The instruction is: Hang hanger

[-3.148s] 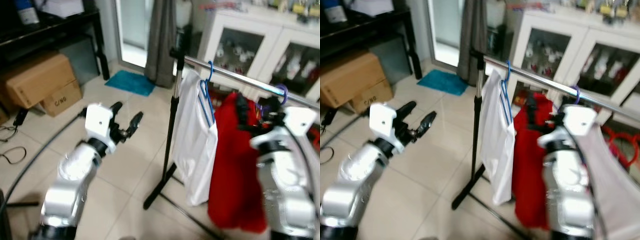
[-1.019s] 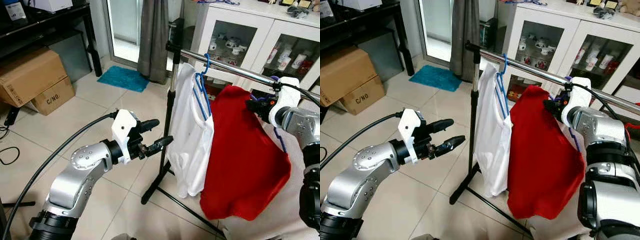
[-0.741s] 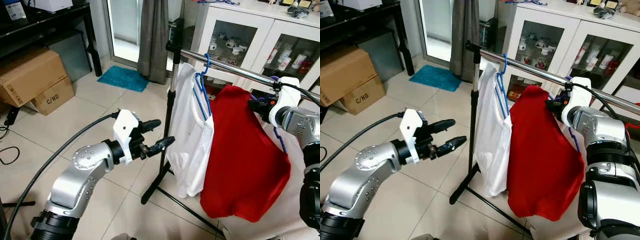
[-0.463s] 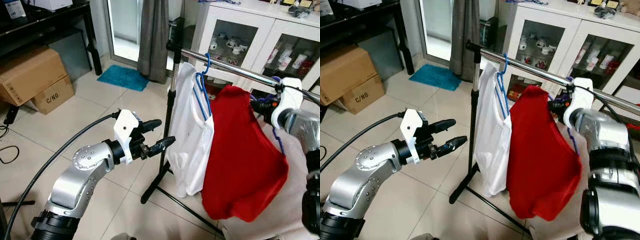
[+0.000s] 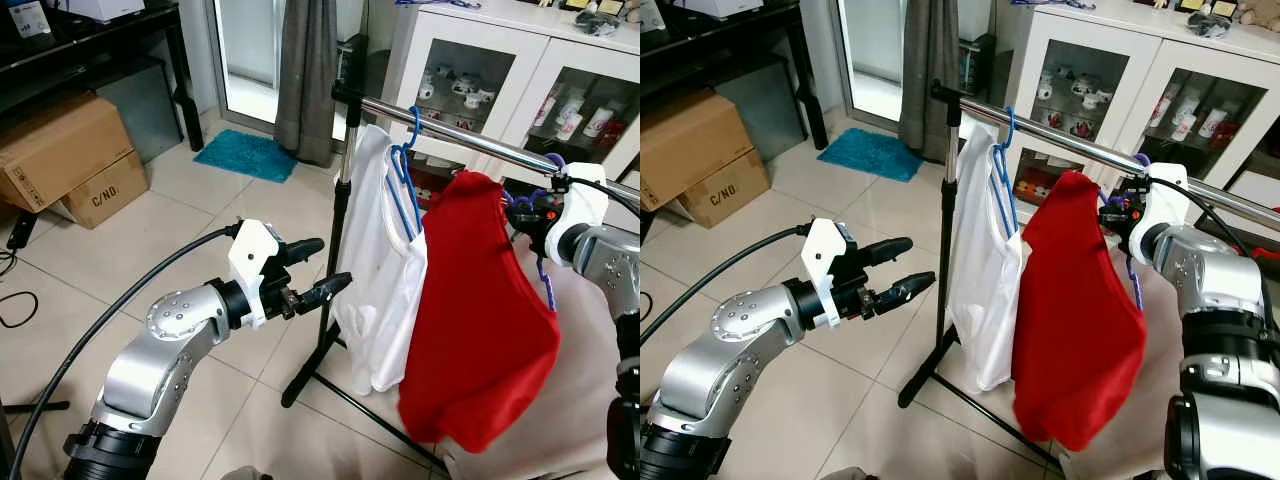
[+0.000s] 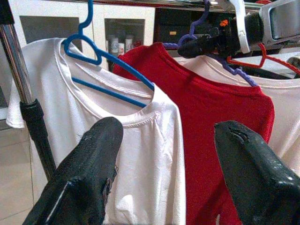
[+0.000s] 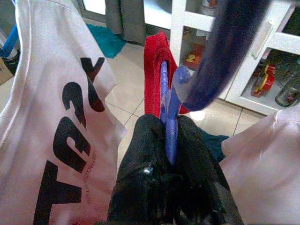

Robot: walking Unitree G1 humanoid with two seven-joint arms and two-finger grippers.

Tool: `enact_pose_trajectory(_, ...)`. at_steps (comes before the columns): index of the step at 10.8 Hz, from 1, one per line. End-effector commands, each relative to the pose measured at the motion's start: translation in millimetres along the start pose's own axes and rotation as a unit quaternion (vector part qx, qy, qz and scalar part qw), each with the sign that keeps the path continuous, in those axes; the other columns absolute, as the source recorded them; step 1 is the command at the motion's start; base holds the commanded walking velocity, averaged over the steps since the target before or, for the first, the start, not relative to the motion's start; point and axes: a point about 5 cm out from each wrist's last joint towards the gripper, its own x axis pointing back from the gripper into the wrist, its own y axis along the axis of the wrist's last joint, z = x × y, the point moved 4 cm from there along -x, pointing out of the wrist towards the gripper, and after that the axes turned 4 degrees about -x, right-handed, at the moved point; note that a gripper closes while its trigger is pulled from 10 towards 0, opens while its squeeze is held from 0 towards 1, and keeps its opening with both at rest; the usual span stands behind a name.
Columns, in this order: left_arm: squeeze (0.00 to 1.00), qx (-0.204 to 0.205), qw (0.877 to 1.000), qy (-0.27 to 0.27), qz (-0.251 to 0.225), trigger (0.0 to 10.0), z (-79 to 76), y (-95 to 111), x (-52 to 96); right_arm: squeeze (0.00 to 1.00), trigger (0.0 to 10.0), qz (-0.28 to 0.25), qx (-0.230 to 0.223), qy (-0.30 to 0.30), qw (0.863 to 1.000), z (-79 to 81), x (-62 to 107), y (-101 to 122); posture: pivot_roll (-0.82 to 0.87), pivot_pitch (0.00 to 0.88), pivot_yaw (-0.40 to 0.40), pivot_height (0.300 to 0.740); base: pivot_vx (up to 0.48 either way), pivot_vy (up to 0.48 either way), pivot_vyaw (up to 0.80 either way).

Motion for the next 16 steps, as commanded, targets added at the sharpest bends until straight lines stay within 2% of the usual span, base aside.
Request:
enact_pose_trajectory(1, 0.00, -0.005, 1.000, -0.007, 0.004, 10.0, -1.9, -1, -2.6, 0.00, 0.0, -0.007, -0.002, 0.003, 1.000, -0.5, 3.0, 5, -0.02, 0.000, -0.043, 0.740, 0.000, 0.000, 0.00)
enact_pose_trajectory(3, 0.00, -0.008, 1.000, 0.013, 0.001, 10.0, 2.0, 0, -1.3, 0.00, 0.0, -0.013, 0.002, 0.008, 1.000, 3.0, 4.3, 4, -0.02, 0.000, -0.052, 0.740, 0.000, 0.000, 0.00)
enact_pose_trajectory(4, 0.00, -0.011, 0.998, 0.063, 0.000, 10.0, 12.9, 1, 1.1, 0.00, 0.0, -0.030, 0.015, 0.011, 0.999, 5.6, 10.1, 8, -0.01, 0.000, -0.063, 0.740, 0.000, 0.000, 0.00)
enact_pose_trajectory(5, 0.00, -0.015, 0.989, 0.147, 0.015, 10.0, 33.0, -2, 7.4, 0.00, 0.0, -0.063, 0.026, 0.003, 0.998, 6.6, 23.0, 16, 0.00, 0.000, -0.069, 0.740, 0.000, 0.000, 0.00)
enact_pose_trajectory(7, 0.00, -0.019, 0.980, 0.199, 0.001, 10.0, 41.4, 2, 14.3, 0.00, 0.0, -0.081, 0.031, -0.014, 0.996, 9.2, 45.6, 14, -0.01, 0.000, -0.071, 0.740, 0.000, 0.000, 0.00)
enact_pose_trajectory(9, 0.00, -0.014, 0.980, 0.198, 0.005, 10.0, 36.8, -1, 11.7, 0.00, 0.0, -0.099, 0.025, -0.009, 0.995, 24.4, 57.8, 3, -0.02, 0.000, -0.057, 0.740, 0.000, 0.000, 0.00)
enact_pose_trajectory(10, 0.00, -0.018, 0.982, 0.187, 0.015, 10.0, 33.5, -4, 9.2, 0.00, 0.0, -0.103, 0.031, -0.004, 0.994, 31.3, 58.4, -5, -0.03, 0.000, -0.052, 0.740, 0.000, 0.000, 0.00)
enact_pose_trajectory(13, 0.00, -0.024, 0.985, 0.168, 0.036, 10.0, 25.9, -14, 7.0, 0.00, 0.0, -0.057, 0.031, -0.014, 0.998, 46.3, 57.7, -43, -0.03, 0.000, -0.046, 0.740, -0.252, 0.000, 0.00)
enact_pose_trajectory(16, 0.00, -0.019, 0.984, 0.172, 0.037, 10.0, 25.1, -16, 7.0, 0.00, 0.0, -0.051, 0.037, -0.022, 0.998, 53.8, 49.5, -58, -0.02, 0.000, -0.059, 0.740, -0.268, 0.000, 0.00)
